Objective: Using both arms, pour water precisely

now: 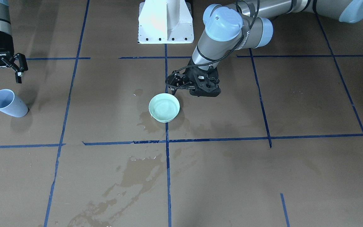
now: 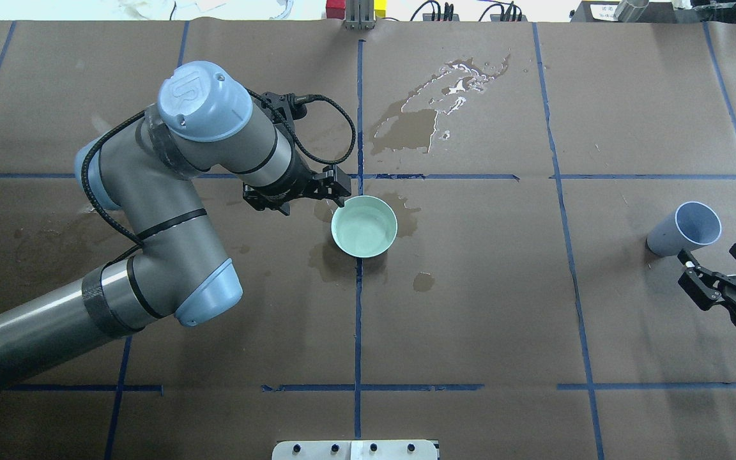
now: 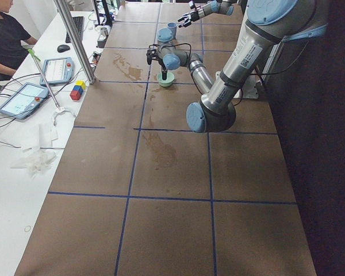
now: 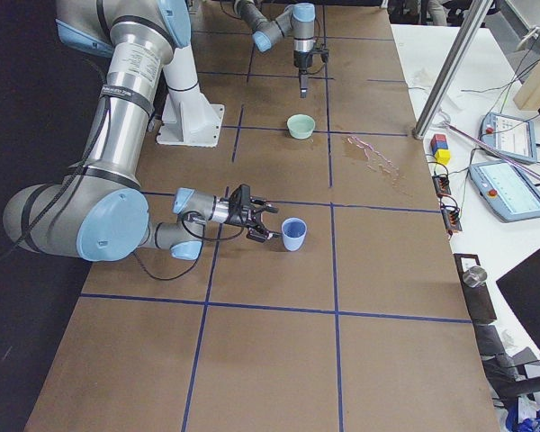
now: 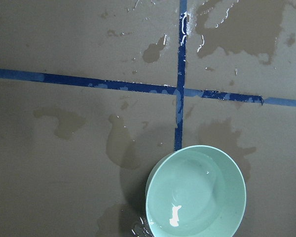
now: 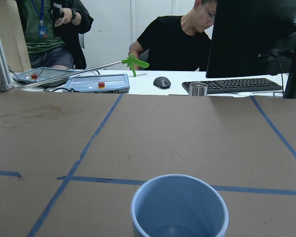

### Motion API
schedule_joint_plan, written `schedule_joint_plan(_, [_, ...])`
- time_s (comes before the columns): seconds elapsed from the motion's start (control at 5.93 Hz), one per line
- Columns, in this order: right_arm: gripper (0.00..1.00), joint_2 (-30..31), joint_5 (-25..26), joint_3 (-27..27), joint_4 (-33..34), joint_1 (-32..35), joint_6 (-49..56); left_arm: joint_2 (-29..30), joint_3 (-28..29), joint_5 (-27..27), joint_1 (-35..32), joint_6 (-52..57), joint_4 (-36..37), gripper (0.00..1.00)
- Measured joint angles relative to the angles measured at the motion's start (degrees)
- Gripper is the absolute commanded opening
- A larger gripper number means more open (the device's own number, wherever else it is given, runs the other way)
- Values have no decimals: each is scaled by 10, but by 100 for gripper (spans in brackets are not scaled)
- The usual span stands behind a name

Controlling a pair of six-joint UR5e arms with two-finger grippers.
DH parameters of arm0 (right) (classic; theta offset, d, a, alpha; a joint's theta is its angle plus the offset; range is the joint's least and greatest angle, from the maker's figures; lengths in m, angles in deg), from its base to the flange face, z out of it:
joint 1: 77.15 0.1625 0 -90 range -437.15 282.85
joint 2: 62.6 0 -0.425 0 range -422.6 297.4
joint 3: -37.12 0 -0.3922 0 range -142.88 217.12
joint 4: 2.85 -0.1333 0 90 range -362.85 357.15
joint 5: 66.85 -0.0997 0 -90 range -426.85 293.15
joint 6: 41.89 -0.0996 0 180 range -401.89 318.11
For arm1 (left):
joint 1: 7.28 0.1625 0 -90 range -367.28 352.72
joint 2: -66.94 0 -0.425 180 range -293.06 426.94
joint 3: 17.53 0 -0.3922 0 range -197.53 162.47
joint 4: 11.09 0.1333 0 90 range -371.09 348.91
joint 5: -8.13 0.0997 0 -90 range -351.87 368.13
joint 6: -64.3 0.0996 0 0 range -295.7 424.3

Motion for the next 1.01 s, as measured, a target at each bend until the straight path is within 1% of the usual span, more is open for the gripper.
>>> schedule_joint_plan(0.17, [100,-12,23,22,-3,-7,-3,-7,-7,0,0,0,0,100])
schedule_joint_plan(0.34, [100,-37,40,53,-5,-10,-3,-10,-10,0,0,0,0,100])
schedule_joint_plan(0.51, [100,-56,51,73,-8,-9,-3,-11,-13,1,-1,0,0,100])
schedule_joint_plan(1.01, [100,-68,55,97,-15,-7,4,-13,-18,1,-4,0,1,100])
